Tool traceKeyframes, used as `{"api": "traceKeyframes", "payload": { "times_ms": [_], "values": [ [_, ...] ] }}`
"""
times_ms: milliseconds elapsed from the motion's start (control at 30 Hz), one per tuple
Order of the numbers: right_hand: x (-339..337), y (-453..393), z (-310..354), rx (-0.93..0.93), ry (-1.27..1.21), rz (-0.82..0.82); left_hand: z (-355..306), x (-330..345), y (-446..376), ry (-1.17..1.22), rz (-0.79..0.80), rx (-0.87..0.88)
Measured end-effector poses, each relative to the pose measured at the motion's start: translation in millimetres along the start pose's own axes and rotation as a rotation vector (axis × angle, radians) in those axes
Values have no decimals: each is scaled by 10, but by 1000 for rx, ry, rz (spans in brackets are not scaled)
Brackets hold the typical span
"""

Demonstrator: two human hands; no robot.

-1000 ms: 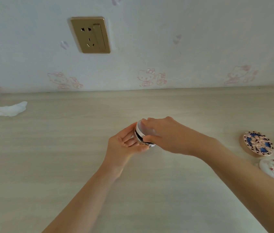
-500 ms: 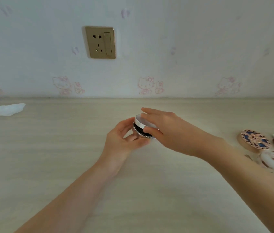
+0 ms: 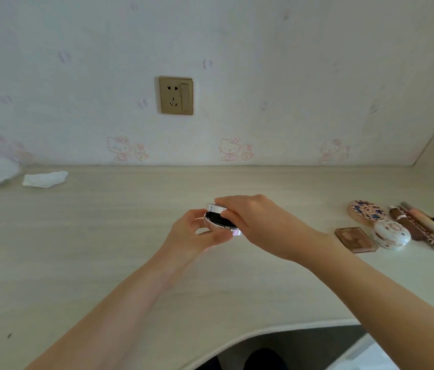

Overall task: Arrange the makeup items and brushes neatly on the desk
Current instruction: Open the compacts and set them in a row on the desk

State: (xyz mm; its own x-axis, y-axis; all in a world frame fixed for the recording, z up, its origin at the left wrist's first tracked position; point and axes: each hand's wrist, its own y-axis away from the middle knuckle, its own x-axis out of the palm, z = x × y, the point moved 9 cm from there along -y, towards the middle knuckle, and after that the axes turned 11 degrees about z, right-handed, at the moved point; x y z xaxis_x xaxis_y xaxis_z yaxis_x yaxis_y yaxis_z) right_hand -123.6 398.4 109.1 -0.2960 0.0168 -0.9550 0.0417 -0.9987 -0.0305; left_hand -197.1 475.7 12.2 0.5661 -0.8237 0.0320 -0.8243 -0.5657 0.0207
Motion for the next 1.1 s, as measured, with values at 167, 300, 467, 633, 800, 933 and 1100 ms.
{"api": "traceKeyframes", "payload": {
  "times_ms": [167,300,467,633,800,933,1100],
  "values": [
    [48,97,97,-5,21,-2,-33,160,117,-18,179,7],
    [166,163,147,-52,10,38,-82,185,174,-162,237,26],
    [328,141,195,-127,42,34,-105,46,126,-394,232,41],
    [488,82,269,-226,182,-2,45,-115,50,-599,222,6],
    [591,92,272,-253,307,-63,20,-116,102,-752,203,44],
    [624,154,258,-246,323,-97,50,-67,147,-800,208,43],
    [615,229,329,-277,351,-168,56,-53,212,-864,203,58]
  ]
}}
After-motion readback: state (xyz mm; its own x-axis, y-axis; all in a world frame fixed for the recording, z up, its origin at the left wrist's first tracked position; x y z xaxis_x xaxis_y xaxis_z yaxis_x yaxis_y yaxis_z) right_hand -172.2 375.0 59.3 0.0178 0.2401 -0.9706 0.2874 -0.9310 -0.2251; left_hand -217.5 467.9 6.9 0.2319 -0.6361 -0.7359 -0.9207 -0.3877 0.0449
